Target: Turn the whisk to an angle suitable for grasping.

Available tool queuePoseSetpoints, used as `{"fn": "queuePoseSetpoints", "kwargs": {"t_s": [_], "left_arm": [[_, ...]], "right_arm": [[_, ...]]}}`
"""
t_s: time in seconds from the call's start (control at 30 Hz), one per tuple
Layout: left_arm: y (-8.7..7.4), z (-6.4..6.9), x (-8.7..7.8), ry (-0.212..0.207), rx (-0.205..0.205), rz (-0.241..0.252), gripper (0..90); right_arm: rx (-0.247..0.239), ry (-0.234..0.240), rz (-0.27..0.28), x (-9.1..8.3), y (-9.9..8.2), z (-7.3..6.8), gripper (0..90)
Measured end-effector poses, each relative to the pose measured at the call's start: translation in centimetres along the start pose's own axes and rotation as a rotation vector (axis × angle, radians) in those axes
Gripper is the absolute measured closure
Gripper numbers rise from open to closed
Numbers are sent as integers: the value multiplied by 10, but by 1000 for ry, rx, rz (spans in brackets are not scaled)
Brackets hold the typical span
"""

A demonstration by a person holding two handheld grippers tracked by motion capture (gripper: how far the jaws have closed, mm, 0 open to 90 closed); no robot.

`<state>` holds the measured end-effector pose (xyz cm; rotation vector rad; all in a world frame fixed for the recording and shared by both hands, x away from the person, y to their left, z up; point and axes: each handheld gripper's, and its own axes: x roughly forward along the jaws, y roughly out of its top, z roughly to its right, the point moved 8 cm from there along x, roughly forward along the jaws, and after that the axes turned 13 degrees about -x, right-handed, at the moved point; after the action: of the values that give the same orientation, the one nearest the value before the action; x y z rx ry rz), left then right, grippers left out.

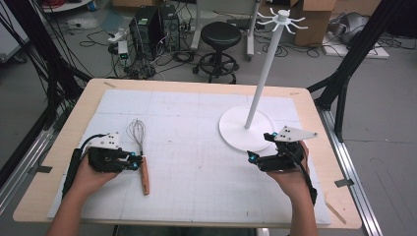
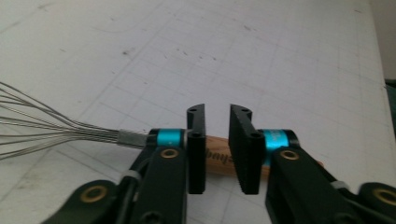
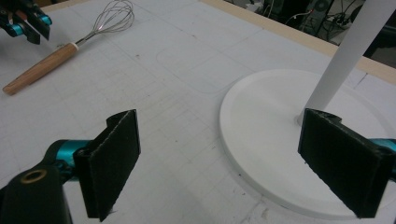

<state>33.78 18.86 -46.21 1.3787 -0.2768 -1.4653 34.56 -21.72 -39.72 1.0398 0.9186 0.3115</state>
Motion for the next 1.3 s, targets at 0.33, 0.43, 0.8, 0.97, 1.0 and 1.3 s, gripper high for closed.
{"fn": "queuePoseSetpoints", "kwargs": {"t_s": [0.33,0.43,0.8,0.97,1.0,1.3], "left_arm": [[-18,12,-3,-12,59,-101,891],[-27,15,1,-38,64,-138,895],[-27,28,24,-84,109,-196,896],[-23,30,30,-92,111,-198,896],[-23,31,31,-92,115,-198,896],[-13,36,49,-107,125,-192,895]], "right_arm": [[1,-4,8,-2,1,1,118],[-1,-5,8,-1,1,1,117],[-3,1,2,3,2,-2,118],[-4,8,-4,5,2,-4,118],[-4,7,-3,5,2,-4,118],[-9,12,-7,7,3,-5,118]]}}
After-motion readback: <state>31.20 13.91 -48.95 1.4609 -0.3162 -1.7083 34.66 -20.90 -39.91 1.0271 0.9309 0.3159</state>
